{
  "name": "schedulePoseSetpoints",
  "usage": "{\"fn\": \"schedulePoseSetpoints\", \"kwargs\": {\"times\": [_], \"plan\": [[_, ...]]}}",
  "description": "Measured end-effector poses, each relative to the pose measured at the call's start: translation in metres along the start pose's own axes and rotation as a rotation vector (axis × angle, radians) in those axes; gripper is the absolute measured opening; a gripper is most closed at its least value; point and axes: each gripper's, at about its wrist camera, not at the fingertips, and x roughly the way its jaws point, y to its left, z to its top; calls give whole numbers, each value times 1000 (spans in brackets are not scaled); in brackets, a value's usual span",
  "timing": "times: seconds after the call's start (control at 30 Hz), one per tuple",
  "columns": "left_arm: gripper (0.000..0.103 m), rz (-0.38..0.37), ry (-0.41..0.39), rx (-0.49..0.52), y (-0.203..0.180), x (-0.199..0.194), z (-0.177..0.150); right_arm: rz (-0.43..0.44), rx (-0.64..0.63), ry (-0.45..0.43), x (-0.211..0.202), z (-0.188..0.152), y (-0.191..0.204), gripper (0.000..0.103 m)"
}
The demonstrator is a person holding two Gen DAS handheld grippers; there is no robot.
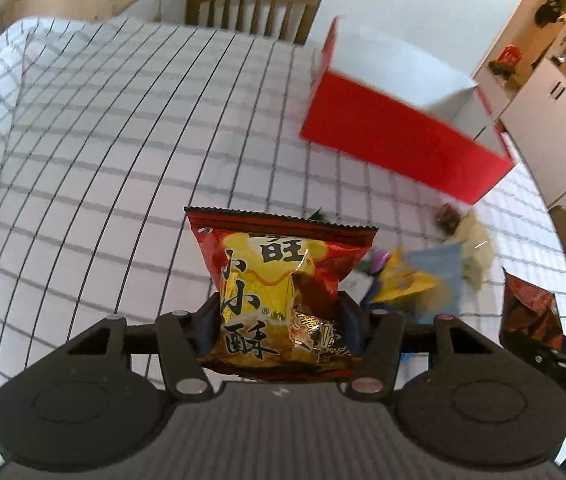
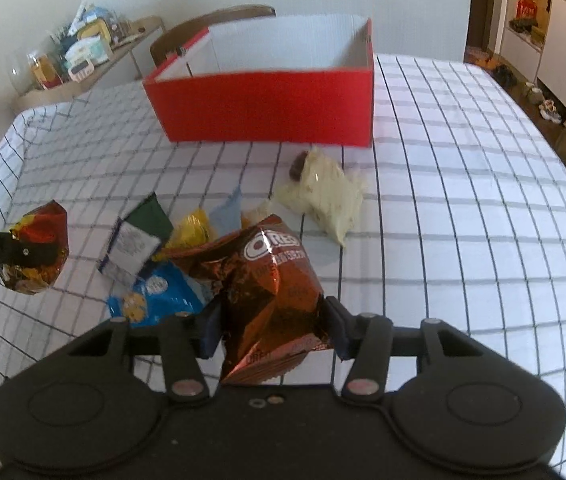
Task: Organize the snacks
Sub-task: 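Carry both bags over the red box and lower them inside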
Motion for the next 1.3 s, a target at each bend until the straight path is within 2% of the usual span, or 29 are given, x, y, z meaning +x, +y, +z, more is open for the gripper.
{"fn": "schedulePoseSetpoints", "kwargs": {"times": [0.33, 0.7, 0.93, 1.3], "plan": [[58, -32, -80, 73, -40, -28, 49, 16, -39, -116, -18, 62, 5, 51], [58, 6, -156, 145, -78, -31, 131, 4, -76, -215, -18, 134, 8, 51], [58, 56, -153, 210, -106, -6, 173, -15, -68, -211, 8, 173, 1, 51], [58, 108, -81, 252, -136, 66, 222, -52, -47, -141, 71, 214, -12, 51]]}}
